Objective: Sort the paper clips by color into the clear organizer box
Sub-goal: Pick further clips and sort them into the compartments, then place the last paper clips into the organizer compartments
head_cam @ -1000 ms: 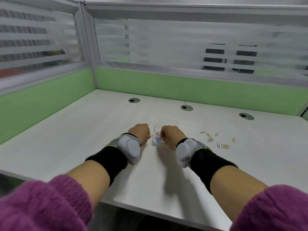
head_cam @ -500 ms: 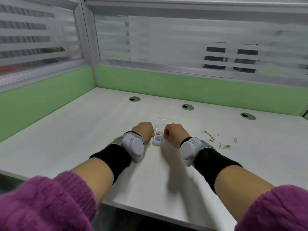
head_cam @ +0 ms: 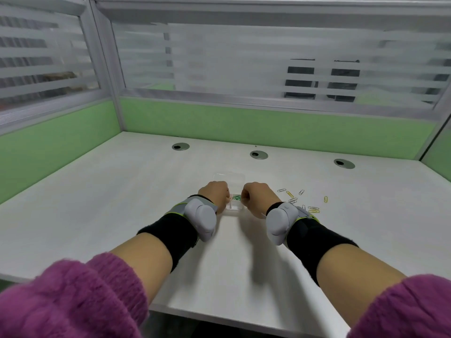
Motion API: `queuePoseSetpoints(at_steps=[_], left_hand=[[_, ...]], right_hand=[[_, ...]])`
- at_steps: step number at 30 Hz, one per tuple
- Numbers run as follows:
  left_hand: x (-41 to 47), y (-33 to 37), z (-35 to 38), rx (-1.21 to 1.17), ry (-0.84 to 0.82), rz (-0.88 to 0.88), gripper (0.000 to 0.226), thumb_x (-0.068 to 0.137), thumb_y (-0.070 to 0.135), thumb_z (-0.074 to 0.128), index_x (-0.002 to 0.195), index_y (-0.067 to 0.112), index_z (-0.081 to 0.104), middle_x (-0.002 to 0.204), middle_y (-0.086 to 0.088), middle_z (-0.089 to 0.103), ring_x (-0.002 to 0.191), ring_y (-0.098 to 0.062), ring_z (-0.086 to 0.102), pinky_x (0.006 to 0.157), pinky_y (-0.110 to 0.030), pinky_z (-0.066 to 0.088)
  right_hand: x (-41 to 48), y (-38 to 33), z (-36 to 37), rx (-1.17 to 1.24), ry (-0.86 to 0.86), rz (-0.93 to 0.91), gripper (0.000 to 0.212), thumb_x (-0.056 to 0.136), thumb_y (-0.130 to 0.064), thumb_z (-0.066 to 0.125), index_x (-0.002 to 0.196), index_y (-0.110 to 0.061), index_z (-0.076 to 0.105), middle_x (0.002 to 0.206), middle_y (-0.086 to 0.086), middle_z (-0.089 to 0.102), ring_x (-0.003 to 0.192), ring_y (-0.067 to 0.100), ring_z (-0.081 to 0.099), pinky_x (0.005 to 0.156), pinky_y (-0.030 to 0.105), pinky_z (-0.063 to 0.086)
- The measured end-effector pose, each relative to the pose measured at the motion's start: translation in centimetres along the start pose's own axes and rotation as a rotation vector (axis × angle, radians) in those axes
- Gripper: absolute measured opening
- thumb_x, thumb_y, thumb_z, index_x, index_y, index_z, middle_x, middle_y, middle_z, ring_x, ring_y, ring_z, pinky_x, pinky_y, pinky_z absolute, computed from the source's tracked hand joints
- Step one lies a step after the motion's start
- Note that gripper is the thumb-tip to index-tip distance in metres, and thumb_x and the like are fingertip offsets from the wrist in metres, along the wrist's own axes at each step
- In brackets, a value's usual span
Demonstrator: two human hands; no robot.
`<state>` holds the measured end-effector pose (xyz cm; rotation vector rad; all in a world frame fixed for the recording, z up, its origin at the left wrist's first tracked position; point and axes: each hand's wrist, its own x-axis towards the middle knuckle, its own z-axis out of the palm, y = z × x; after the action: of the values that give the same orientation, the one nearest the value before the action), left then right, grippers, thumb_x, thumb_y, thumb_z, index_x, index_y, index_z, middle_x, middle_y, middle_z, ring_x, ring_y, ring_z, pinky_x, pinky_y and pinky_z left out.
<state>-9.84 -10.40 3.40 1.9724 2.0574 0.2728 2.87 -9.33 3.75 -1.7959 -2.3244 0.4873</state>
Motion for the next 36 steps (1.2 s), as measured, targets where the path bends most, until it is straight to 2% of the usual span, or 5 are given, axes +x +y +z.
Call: queuePoseSetpoints(at_steps=[21, 30, 36], left_hand=[[0.0, 0.3, 0.4, -0.013, 0.063, 0.0, 0.022, 0.089, 0.006, 0.052, 0.107, 0.011, 0.065, 0.121, -0.008, 0.064, 0.113, -0.029, 0.058, 0.091, -0.033, 0.047], [0.9, 3.3, 1.1, -0.034, 0.052, 0.107, 0.024, 0.089, 0.015, 0.057, 0.112, 0.011, 0.061, 0.123, -0.009, 0.059, 0.113, -0.028, 0.057, 0.095, -0.036, 0.046], [1.7, 6.3, 2.6, -0.032, 0.011, 0.187, 0.025, 0.088, 0.017, 0.059, 0.113, 0.012, 0.059, 0.123, -0.009, 0.057, 0.111, -0.028, 0.057, 0.094, -0.037, 0.047]], right_hand=[[-0.8, 0.6, -0.1, 0.009, 0.008, 0.002, 0.026, 0.093, -0.009, 0.044, 0.11, -0.003, 0.063, 0.121, 0.015, 0.063, 0.114, 0.033, 0.057, 0.096, 0.04, 0.049], [-1.3, 3.3, -0.9, -0.004, 0.034, 0.026, 0.022, 0.093, -0.012, 0.048, 0.108, -0.006, 0.063, 0.119, 0.012, 0.064, 0.111, 0.031, 0.058, 0.092, 0.038, 0.048], [-1.8, 6.7, -2.0, -0.02, 0.034, 0.068, 0.023, 0.092, -0.01, 0.048, 0.111, -0.007, 0.062, 0.121, 0.011, 0.063, 0.113, 0.03, 0.057, 0.097, 0.039, 0.048]])
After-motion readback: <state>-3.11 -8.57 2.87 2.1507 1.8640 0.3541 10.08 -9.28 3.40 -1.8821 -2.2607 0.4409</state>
